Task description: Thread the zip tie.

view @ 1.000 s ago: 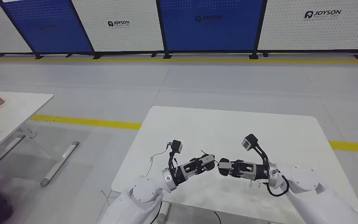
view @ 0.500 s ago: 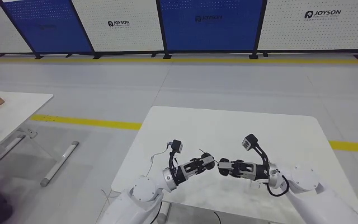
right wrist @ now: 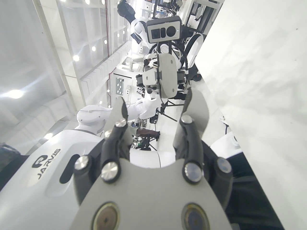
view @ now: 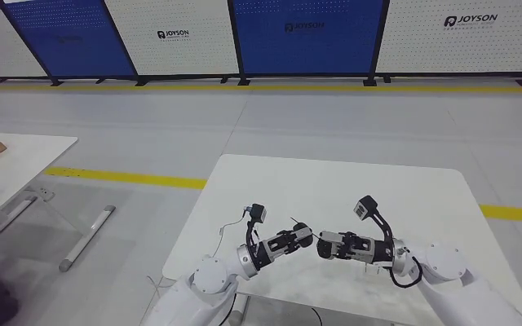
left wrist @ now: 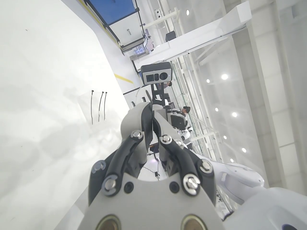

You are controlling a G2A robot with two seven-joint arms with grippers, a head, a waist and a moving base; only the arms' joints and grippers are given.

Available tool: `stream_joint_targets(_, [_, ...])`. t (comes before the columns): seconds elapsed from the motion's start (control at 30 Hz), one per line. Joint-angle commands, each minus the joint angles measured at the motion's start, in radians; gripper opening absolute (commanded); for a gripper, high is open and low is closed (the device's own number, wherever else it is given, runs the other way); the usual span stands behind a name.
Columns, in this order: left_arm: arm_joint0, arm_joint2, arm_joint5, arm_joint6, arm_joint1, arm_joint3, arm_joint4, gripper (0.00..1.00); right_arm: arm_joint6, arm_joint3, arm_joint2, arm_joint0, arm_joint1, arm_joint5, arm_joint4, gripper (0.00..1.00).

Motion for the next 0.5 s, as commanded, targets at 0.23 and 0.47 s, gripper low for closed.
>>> stream_joint_targets(0.23, [0.019,-0.016,0.01,0.156,-0.003,0.0,0.042,0.0,0.004,-0.03,0.091,-0.071,0.015,-0.03,0.037,1.0])
stream_joint_targets(0.47, [0.019,-0.016,0.01,0.156,-0.003,0.0,0.042,0.0,0.004,-0.034,0.095,-0.075,0.016,-0.031,0.038,1.0])
